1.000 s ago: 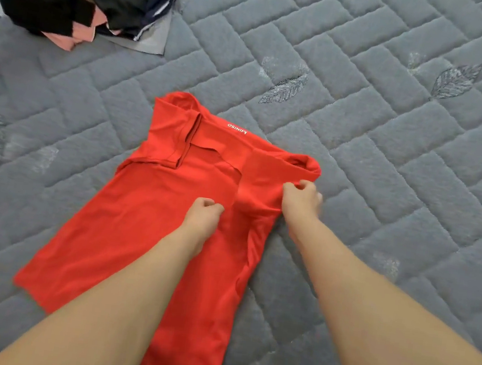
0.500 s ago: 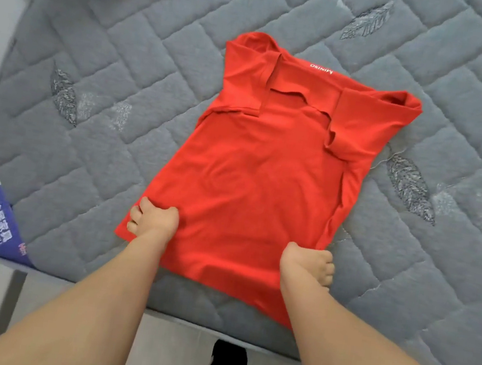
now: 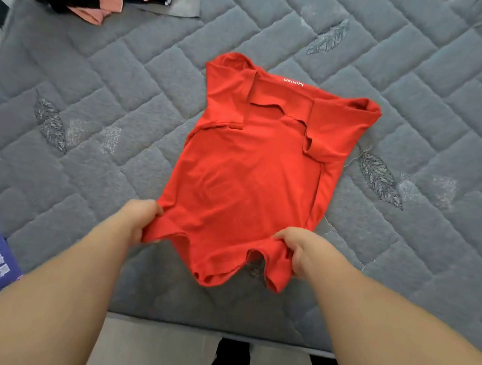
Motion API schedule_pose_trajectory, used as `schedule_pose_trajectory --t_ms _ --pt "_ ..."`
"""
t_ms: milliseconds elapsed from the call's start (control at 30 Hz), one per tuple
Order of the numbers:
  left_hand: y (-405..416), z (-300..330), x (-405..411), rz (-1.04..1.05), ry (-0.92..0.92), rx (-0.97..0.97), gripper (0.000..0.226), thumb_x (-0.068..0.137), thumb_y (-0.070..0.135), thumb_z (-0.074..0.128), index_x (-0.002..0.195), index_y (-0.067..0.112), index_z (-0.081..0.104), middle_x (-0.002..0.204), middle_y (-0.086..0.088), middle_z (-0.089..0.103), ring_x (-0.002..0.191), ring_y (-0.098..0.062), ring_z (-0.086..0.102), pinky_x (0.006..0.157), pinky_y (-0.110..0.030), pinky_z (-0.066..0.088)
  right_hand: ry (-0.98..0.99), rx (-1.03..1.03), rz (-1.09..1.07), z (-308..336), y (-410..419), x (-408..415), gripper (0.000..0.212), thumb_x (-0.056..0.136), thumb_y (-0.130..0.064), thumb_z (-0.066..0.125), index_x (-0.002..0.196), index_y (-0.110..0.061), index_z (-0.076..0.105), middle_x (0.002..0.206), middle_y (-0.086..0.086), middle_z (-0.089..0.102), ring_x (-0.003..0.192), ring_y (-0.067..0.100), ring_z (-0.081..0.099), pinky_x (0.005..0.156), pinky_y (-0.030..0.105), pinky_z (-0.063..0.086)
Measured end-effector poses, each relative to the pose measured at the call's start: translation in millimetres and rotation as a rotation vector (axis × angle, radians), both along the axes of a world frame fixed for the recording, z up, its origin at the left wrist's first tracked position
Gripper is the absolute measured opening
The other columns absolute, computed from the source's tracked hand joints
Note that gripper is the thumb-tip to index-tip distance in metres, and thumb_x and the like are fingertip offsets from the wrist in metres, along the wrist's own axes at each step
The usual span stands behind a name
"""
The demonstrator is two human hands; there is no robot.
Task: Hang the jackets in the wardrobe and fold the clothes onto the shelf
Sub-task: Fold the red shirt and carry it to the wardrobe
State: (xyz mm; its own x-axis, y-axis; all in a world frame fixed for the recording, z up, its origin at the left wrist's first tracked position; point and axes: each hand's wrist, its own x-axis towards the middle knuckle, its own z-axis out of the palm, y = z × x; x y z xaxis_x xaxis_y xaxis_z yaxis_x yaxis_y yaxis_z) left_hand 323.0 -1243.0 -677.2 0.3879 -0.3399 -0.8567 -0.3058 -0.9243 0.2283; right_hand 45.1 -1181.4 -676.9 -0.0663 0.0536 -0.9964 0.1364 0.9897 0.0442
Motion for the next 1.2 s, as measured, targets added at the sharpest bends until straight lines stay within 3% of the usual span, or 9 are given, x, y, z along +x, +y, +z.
schedule_pose_trajectory --t_ms 133,267,400,467,567,733,900,1067,1200 --pt "-97.1 49.0 -41.9 0.241 0.202 -0.153 0.023 0.096 0.007 0.039 0.081 0.015 0.054 0.047 0.001 0.06 0.036 -0.009 0.058 0.046 -0.026 0.053 0.032 -0.247 -0.625 29.1 -85.2 -51.6 0.029 0.099 -0.01 0.037 0.075 -0.013 0.053 0.059 0.004 0.054 0.047 0.019 0.052 0.047 0.03 0.046" --pt "-194.3 82.6 -101.8 0.293 0.313 -0.425 0.016 0.098 0.022 0.04 0.088 0.022 0.053 0.074 0.006 0.056 0.061 -0.01 0.053 0.065 -0.029 0.041 0.085 -0.521 -1.069 51.8 -159.1 -111.1 0.037 0.102 -0.024 0.032 0.128 -0.02 0.059 0.116 0.006 0.064 0.084 0.022 0.066 0.066 0.041 0.057" --pt "-237.7 59.2 -138.2 0.204 0.238 -0.455 0.044 0.091 0.027 0.054 0.133 0.016 0.046 0.094 -0.001 0.055 0.071 -0.015 0.051 0.063 -0.027 0.041 0.257 -0.501 -0.875 36.0 -200.8 -146.6 0.051 0.097 -0.049 0.028 0.13 -0.022 0.056 0.118 -0.005 0.055 0.111 0.025 0.057 0.094 0.048 0.046" --pt "-236.4 25.1 -144.9 0.107 0.106 -0.462 0.058 0.091 0.023 0.058 0.143 0.008 0.037 0.124 -0.01 0.058 0.104 -0.025 0.06 0.092 -0.036 0.051 0.332 -0.533 -0.618 21.5 -207.9 -145.3 0.047 0.098 -0.044 0.038 0.134 -0.019 0.053 0.13 0.0 0.06 0.115 0.025 0.059 0.092 0.039 0.049" --pt "-223.5 -24.9 -146.5 -0.046 -0.194 -0.351 0.07 0.089 0.033 0.06 0.145 0.005 0.029 0.152 -0.019 0.033 0.138 -0.034 0.037 0.116 -0.041 0.03 0.501 -0.421 -0.471 -29.1 -210.1 -143.0 0.068 0.087 -0.037 0.059 0.146 -0.014 0.035 0.149 0.009 0.042 0.132 0.029 0.046 0.11 0.042 0.039" --pt "-208.7 -74.7 -140.4 -0.251 -0.575 -0.282 0.063 0.09 0.049 0.052 0.137 0.008 0.04 0.144 -0.019 0.037 0.134 -0.038 0.033 0.109 -0.047 0.029 0.929 -0.25 -0.235 -74.6 -173.7 -130.3 0.074 0.079 -0.049 0.067 0.134 -0.007 0.042 0.14 0.018 0.044 0.128 0.036 0.045 0.106 0.042 0.033" --pt "-170.6 -90.1 -128.2 -0.442 -0.718 -0.483 0.047 0.103 0.043 0.038 0.119 0.001 0.049 0.127 -0.028 0.054 0.118 -0.047 0.05 0.096 -0.054 0.04 0.886 -0.614 -0.326 -88.2 -104.7 -98.3 0.031 0.092 -0.042 0.062 0.091 -0.011 0.059 0.093 0.006 0.064 0.1 0.03 0.061 0.075 0.028 0.035" --pt "-182.3 -78.8 -89.2 -0.508 -0.829 -0.497 0.044 0.104 0.037 0.039 0.114 -0.004 0.05 0.116 -0.034 0.06 0.11 -0.051 0.056 0.091 -0.055 0.042 0.987 -0.625 -0.255 -77.3 -113.3 -126.7 0.045 0.1 -0.045 0.046 0.078 -0.008 0.059 0.087 0.017 0.064 0.085 0.03 0.056 0.08 0.04 0.04" --pt "-169.5 -66.2 -108.6 -0.6 -0.852 -0.514 0.044 0.092 0.028 0.057 0.125 0.001 0.044 0.126 -0.03 0.05 0.116 -0.047 0.047 0.094 -0.054 0.035 0.768 -0.771 -0.346 -54.5 -122.8 -143.0 0.039 0.101 -0.038 0.047 0.067 -0.019 0.05 0.069 -0.006 0.052 0.07 0.013 0.046 0.071 0.031 0.039"
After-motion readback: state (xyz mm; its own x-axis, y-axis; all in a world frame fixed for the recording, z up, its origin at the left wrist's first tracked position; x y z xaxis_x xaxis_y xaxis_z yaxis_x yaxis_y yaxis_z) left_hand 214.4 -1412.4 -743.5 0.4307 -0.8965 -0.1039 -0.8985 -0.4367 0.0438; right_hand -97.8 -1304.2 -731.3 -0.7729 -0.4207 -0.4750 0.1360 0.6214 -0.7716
